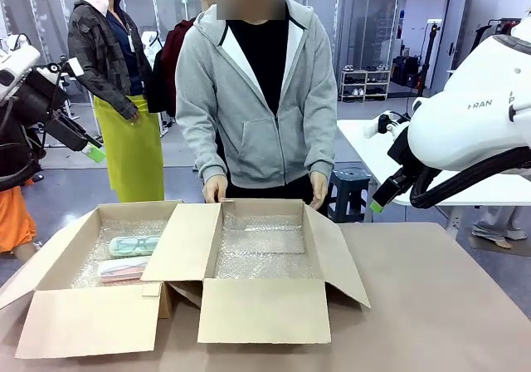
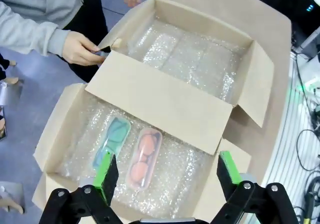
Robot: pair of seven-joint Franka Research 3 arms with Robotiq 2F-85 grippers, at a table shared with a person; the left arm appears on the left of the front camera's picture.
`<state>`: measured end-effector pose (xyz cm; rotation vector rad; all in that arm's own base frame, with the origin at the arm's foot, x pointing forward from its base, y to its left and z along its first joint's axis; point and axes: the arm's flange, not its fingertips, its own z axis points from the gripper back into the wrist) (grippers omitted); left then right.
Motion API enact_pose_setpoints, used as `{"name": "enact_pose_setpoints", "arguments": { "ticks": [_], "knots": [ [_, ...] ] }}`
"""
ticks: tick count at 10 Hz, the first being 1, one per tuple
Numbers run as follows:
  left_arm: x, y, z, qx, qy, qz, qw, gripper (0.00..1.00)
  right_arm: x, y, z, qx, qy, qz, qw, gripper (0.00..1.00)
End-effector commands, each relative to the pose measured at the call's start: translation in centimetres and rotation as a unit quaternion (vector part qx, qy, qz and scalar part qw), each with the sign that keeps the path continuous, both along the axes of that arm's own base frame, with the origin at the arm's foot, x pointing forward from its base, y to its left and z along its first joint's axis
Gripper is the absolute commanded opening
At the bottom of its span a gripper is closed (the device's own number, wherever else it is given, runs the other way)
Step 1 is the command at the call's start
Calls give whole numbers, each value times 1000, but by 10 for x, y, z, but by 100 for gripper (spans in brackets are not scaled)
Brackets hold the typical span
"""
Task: Pack the glasses set securely to prepare it for shipping.
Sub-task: Position the Package Box on the left side of the table.
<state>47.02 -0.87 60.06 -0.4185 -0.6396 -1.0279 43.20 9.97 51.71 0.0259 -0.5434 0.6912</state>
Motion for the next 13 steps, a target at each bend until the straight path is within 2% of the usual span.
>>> {"name": "enact_pose_setpoints", "arguments": {
  "ticks": [1, 13],
  "knots": [
    [0, 0, 1, 1, -1, 2, 1000, 100, -1, 2, 2, -2, 1, -6, 1000, 100],
    [0, 0, 1, 1, -1, 2, 1000, 100, -1, 2, 2, -2, 1, -6, 1000, 100]
  ]
}}
